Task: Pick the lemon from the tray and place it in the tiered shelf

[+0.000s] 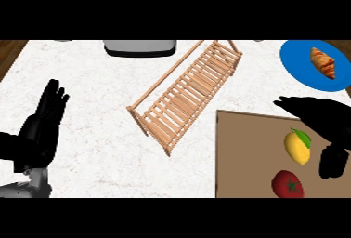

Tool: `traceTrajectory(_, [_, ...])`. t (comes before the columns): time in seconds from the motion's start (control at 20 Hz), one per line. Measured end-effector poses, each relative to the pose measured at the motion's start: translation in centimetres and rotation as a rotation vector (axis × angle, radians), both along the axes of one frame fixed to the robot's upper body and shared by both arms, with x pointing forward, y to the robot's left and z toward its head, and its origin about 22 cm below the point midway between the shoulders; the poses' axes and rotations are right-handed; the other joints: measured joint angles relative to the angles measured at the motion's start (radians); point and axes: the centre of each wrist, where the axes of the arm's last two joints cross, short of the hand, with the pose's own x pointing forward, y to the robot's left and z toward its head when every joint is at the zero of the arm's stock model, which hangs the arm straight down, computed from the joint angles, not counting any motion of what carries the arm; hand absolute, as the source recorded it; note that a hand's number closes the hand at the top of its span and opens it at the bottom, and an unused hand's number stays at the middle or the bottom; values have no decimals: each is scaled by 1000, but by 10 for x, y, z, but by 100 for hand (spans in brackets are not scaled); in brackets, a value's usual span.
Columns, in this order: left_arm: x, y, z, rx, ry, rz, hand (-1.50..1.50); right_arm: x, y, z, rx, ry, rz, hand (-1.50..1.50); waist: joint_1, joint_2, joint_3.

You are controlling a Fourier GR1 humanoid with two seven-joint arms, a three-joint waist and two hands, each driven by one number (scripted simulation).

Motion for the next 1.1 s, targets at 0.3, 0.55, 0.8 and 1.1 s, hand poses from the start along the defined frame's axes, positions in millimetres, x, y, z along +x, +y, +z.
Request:
traceTrajectory(0.3, [1, -4, -10, 3, -3, -4, 0, 6, -19, -20, 10, 6, -6, -150, 0, 1, 0])
traceTrajectory(0.55, [1, -4, -11, 1, -1, -5, 0, 15, -25, -42, -4, 17, -8, -150, 1, 1, 0])
traceTrajectory(0.8, [3, -3, -12, 4, -4, -6, 0, 17, -29, -56, 12, 10, -8, -150, 0, 1, 0])
traceTrajectory(1.1, [5, -8, -7, 2, 5, -9, 0, 19, -34, -73, 38, 14, 9, -150, 0, 1, 0])
